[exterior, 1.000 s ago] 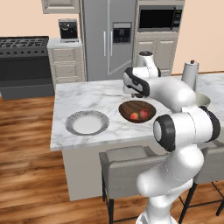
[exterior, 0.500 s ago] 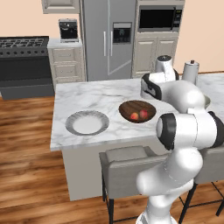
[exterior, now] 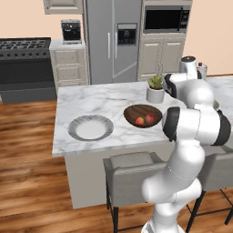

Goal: Take the fruits from the plate on the dining counter and place two fruits in each bowl.

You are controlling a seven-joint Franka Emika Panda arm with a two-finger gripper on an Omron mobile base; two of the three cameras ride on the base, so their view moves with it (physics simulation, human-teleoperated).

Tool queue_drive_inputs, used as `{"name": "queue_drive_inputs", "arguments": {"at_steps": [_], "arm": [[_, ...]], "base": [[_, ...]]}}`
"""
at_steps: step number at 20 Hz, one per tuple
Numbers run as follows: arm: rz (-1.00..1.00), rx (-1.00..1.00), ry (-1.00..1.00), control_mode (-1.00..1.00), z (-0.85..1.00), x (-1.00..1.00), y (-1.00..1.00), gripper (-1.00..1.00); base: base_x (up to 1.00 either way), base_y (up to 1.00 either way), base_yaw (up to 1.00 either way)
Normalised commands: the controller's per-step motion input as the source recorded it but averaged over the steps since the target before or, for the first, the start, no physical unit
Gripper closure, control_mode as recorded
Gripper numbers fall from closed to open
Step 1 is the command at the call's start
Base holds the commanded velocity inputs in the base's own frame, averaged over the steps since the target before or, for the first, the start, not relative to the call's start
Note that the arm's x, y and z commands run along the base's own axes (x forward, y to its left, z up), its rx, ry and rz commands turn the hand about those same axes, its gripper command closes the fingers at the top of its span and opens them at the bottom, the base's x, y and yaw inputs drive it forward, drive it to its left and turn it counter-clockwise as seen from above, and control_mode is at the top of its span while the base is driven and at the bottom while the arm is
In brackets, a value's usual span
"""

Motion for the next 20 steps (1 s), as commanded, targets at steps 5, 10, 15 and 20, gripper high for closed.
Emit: {"name": "queue_drive_inputs", "arguments": {"at_steps": [5,10,15,20], "arm": [[0.15,0.04,0.0,-1.0,-0.19,0.11,-0.96,1.0],[0.18,0.04,-0.04,-1.0,-0.64,0.33,-0.7,1.0],[-0.03,0.07,-0.01,-1.0,-0.07,0.35,-0.3,1.0],[-0.21,0.1,0.0,-1.0,-0.01,0.33,-0.11,1.0]], "base": [[0.0,0.0,0.0],[0.0,0.0,0.0],[0.0,0.0,0.0],[0.0,0.0,0.0]]}}
